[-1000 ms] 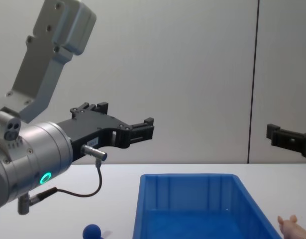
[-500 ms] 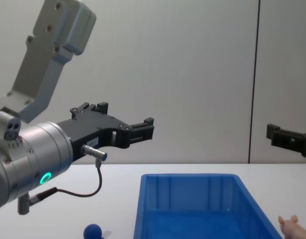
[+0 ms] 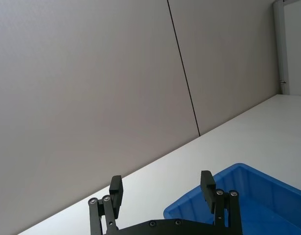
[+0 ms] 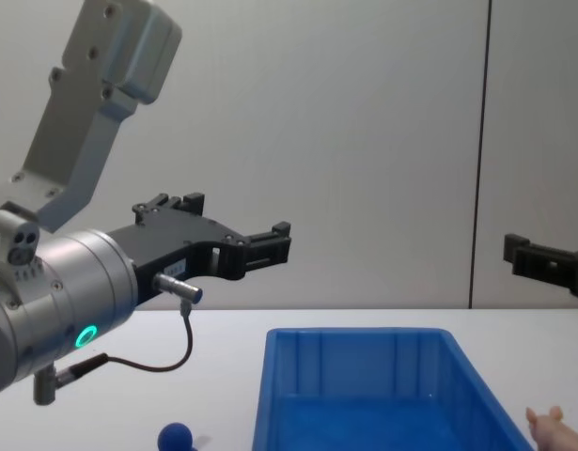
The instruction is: Pick up the two dolls from the table and place them into the box.
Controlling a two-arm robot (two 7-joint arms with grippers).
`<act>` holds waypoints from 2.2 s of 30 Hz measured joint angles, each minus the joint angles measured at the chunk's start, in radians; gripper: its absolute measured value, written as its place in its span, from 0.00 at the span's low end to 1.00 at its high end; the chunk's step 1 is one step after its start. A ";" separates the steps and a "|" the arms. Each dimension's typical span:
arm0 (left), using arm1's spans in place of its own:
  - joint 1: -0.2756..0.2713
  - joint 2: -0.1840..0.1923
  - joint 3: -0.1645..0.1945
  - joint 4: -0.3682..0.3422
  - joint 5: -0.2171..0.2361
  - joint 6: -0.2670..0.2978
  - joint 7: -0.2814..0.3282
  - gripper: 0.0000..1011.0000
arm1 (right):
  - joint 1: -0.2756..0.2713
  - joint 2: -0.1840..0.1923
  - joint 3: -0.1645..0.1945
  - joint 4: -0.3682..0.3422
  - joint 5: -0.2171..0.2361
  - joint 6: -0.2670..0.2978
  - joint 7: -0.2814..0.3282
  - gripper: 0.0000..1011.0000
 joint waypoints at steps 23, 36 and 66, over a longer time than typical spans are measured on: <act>0.000 0.000 0.000 0.000 0.000 0.000 0.000 0.99 | -0.045 0.022 0.027 -0.044 0.057 0.083 -0.061 0.99; 0.000 0.000 0.000 0.000 0.000 0.000 0.000 0.99 | -0.079 0.046 0.052 -0.037 0.090 0.144 -0.098 0.99; 0.000 0.000 0.000 0.000 0.000 0.000 0.000 0.99 | -0.096 0.044 0.059 0.059 0.086 0.208 -0.080 0.99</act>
